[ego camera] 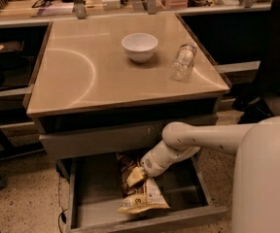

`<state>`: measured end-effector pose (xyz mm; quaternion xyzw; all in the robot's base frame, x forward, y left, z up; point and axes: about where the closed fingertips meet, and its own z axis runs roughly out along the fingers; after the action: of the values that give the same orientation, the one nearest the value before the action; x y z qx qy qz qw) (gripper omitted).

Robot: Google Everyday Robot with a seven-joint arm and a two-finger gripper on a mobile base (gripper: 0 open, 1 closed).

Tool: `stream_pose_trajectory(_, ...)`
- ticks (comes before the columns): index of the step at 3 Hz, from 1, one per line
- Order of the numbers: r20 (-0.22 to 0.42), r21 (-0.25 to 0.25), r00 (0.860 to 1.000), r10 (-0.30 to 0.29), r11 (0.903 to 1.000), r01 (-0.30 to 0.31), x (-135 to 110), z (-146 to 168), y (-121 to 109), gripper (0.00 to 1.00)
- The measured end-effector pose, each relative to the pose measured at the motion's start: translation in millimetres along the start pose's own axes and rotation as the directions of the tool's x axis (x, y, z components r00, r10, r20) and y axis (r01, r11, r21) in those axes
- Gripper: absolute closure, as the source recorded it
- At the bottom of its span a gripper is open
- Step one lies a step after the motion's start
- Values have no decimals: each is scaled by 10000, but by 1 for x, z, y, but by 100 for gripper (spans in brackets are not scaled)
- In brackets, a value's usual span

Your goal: Place brown chip bag into middle drawer

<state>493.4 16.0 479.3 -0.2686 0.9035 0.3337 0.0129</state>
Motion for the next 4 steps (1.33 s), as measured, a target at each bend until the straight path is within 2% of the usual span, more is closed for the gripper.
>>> stream_pose_trajectory(1, 68, 678, 9996, 262, 9973, -266, 15, 7, 0, 100)
stream_pose_trajectory(2, 73, 1259, 9994, 342, 9914, -348, 19, 14, -4, 100)
stream_pose_trajectory(3, 317, 1832, 9989, 344, 9823, -397, -1, 11, -20, 100)
stream_pose_trajectory(4, 320, 1834, 9989, 345, 9822, -398, -1, 11, -20, 100)
